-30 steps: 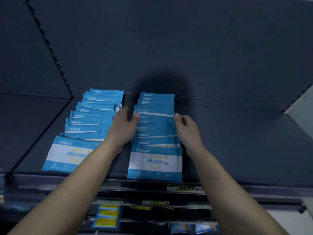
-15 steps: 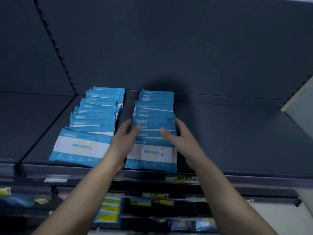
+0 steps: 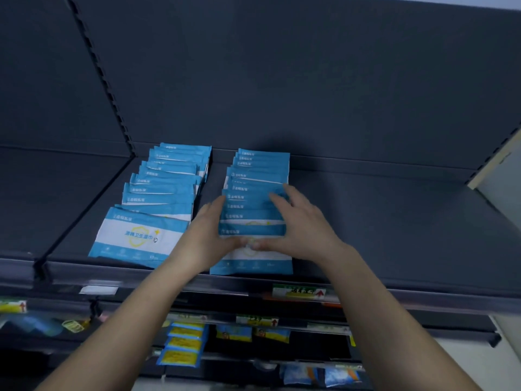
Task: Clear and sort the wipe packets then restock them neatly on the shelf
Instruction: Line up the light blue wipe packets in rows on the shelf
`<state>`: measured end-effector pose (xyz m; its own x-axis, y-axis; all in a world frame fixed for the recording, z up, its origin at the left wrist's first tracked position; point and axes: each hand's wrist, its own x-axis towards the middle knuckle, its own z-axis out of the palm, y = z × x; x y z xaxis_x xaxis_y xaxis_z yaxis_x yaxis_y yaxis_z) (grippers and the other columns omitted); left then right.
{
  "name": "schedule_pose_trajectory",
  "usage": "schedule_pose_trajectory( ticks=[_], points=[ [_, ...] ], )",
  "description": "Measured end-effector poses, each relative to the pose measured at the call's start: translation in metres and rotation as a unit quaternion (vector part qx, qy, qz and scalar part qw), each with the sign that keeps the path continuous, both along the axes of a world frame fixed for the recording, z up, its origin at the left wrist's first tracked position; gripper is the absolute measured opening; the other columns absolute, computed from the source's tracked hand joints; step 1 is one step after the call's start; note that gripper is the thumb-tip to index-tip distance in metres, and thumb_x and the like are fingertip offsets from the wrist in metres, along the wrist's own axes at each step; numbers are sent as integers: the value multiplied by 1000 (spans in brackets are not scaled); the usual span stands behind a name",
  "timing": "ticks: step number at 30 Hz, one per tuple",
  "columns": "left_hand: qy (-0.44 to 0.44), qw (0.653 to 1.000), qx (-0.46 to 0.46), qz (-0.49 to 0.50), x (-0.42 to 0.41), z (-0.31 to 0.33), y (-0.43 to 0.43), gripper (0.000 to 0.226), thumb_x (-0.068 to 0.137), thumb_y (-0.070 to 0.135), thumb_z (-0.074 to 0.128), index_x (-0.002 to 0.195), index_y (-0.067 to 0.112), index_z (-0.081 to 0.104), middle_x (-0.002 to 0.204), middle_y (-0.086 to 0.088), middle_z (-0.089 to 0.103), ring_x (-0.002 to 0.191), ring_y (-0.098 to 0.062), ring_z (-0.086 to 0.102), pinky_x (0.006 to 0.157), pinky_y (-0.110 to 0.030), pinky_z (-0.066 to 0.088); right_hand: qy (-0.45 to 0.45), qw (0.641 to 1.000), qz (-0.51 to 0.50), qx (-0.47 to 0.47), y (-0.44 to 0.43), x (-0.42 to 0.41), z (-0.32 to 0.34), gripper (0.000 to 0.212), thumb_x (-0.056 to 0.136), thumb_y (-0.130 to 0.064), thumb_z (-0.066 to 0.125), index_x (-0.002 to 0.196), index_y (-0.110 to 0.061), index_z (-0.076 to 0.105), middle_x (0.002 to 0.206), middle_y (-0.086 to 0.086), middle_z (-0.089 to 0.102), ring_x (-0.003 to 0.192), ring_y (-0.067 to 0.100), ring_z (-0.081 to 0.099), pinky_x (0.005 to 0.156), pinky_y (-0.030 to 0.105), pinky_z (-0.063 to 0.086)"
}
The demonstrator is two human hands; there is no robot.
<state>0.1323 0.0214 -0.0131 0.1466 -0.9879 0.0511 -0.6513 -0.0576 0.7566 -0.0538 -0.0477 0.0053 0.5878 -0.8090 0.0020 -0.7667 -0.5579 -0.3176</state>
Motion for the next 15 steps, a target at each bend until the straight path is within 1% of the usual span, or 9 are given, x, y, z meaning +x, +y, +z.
schedule_pose_trajectory(
  ticks=[2,3,4,5,7,9,10,12,15],
  points=[
    [-21,999,34,-19,-2,-1,-4,81,90,34,63,153,24,14,157,8,16,144,-10,20,115,-28,25,11,1000,26,-5,-1,13,-2,98,80,-75,45,154,-24,7,161,2,-10,148,16,-9,120,39,1],
    [-29,997,60,-27,-4,-2,-6,81,93,36,57,154,23,6,160,9,0,146,-8,9,117,-29,22,21,999,31,10,-1,17,-4,90,86,-73,38,154,-25,5,161,2,-11,148,15,-11,119,38,-1],
    [-34,996,76,-34,-4,-3,-7,80,94,38,54,154,23,2,159,10,-10,146,-6,4,118,-30,22,28,999,28,28,-2,19,-8,82,90,-69,32,154,-25,5,162,1,-9,148,15,-9,120,38,0],
    [-34,996,78,-37,-4,-5,-8,81,94,38,54,154,23,1,159,10,-12,146,-5,2,118,-31,22,26,999,17,38,-4,20,-11,77,93,-67,27,154,-25,7,162,2,-4,148,16,-5,120,38,3],
    [-23,997,61,-31,-3,-5,-10,86,92,39,58,154,22,1,158,12,-7,145,-3,-2,119,-27,14,1,1000,-17,10,-8,21,-14,71,95,-63,23,154,-23,13,161,5,6,148,20,4,119,40,9],
    [1,997,69,-33,-2,-3,-13,93,88,42,63,154,24,0,156,14,0,145,-3,-3,116,-23,9,-9,999,-36,-8,-12,22,-14,70,96,-62,22,153,-22,16,161,6,8,148,20,4,119,40,9],
    [14,996,78,-39,0,-3,-15,95,86,46,64,154,26,2,156,15,4,146,-4,3,117,-26,11,-5,999,-31,5,-15,22,-13,69,97,-61,23,153,-22,17,161,5,8,148,19,3,119,40,8],
    [35,995,87,-44,0,1,-17,87,85,45,66,152,27,12,152,15,21,141,-6,23,115,-30,25,-9,999,-20,25,-19,23,-13,65,98,-58,26,152,-20,23,160,4,14,147,18,8,118,38,10],
    [107,993,58,-12,-4,13,-22,60,91,32,62,143,27,32,136,7,46,124,-11,48,101,-30,43,-63,997,-39,-26,-28,23,-13,59,99,-53,29,146,-18,35,155,5,28,144,19,21,117,42,20]
  ],
)
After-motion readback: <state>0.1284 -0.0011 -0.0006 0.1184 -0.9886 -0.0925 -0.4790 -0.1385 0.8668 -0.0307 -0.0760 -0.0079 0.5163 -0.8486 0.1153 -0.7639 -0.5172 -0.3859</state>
